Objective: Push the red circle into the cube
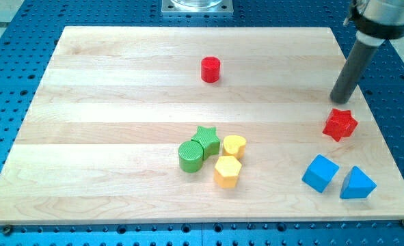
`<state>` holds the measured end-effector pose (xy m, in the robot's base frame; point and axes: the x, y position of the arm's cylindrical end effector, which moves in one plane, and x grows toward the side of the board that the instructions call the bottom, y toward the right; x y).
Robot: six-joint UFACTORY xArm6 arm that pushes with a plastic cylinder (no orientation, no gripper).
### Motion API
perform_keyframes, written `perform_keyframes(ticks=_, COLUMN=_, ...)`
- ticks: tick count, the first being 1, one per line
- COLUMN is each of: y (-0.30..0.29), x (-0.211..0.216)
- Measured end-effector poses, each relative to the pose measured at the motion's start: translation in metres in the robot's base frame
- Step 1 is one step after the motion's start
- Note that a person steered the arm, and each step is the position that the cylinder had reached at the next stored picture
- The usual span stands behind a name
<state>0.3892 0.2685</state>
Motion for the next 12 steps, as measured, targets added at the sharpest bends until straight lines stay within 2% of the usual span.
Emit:
perform_keyframes(ticks=1, y=0.007, x=-0.013)
perform_keyframes(ticks=3, y=-0.030, x=0.085)
perform_keyframes(ticks=4, y=-0.033, x=0.093)
perform_keyframes(ticks=5, y=-0.031, x=0.084)
perform_keyframes(ticks=6, y=-0.030, x=0.033)
perform_keyframes(ticks=8, y=-0.042, x=-0.130)
perform_keyframes(ticks=9, y=-0.112, x=-0.164)
perform_keyframes(ticks=10, y=-0.193, x=-0.166)
perform_keyframes(ticks=12, y=-0.261, x=-0.099)
